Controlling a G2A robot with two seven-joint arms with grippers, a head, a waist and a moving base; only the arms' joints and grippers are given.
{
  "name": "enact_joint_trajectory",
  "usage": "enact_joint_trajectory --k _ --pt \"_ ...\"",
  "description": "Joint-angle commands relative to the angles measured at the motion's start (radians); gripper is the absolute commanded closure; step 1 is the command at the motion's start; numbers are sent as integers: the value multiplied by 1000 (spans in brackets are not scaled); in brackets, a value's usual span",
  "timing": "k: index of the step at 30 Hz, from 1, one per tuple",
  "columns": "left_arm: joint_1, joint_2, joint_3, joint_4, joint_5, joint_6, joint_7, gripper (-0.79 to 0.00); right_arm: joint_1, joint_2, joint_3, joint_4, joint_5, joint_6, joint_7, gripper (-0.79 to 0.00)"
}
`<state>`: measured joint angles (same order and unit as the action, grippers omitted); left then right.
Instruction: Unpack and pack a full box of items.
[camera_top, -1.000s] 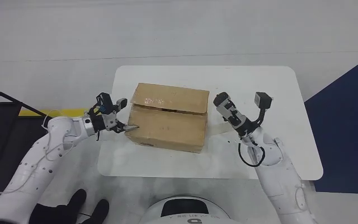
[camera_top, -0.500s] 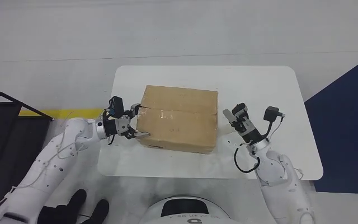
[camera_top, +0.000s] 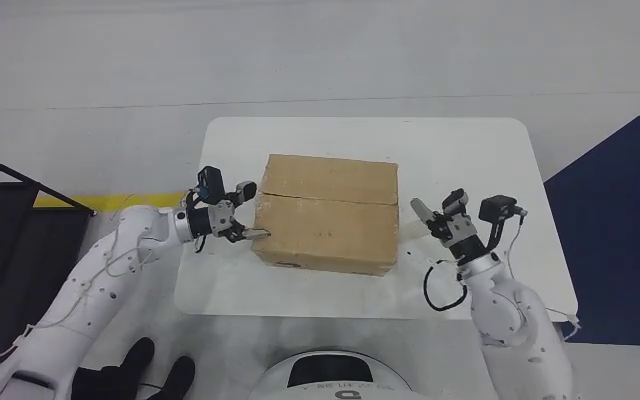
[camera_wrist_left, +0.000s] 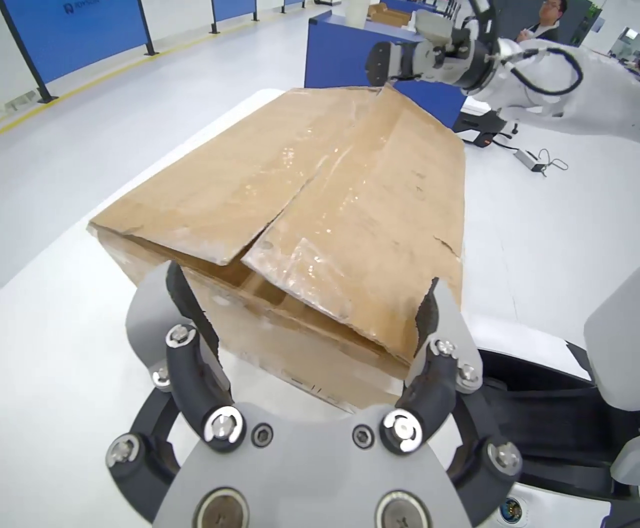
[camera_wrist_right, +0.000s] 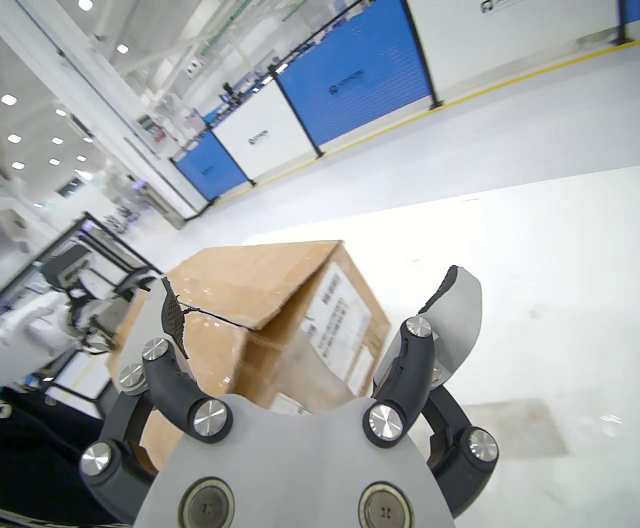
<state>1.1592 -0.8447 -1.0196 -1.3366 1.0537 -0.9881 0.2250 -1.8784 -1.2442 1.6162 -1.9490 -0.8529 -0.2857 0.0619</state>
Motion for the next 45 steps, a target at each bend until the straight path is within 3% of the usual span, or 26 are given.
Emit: enact_joint_trajectory --k 1,7,9,11,12,16,20,32,39,45 --pt "-1 -2 -4 1 -8 5 -8 -785 -11 0 7 -7 -18 27 7 -785" --pt "-3 -3 -5 0 -11 5 -13 -785 -11 0 7 -7 -18 27 7 -785" --pt "-3 -3 -5 0 -11 5 -13 -785 -2 4 5 -3 -143 70 44 -785" --pt "-3 -3 -5 0 -11 5 -13 -785 10 1 -39 2 -402 265 49 -785" --pt "-3 -3 -5 0 -11 5 -13 -785 9 -2 -81 0 -446 288 40 -785" --pt "-3 -3 -5 0 -11 5 -13 -785 -21 -3 -115 26 -581 350 61 -785" --pt "-3 -3 -5 0 -11 5 -13 -785 -23 0 -158 26 -666 292 118 -785" --pt "-3 -3 -5 0 -11 5 -13 -785 125 -4 -198 155 -600 197 167 -785" --pt "-3 -3 -5 0 -11 5 -13 -785 177 -12 -173 217 -457 211 36 -785" --pt "-3 -3 -5 0 -11 5 -13 -785 138 -17 -135 193 -323 212 -129 -785"
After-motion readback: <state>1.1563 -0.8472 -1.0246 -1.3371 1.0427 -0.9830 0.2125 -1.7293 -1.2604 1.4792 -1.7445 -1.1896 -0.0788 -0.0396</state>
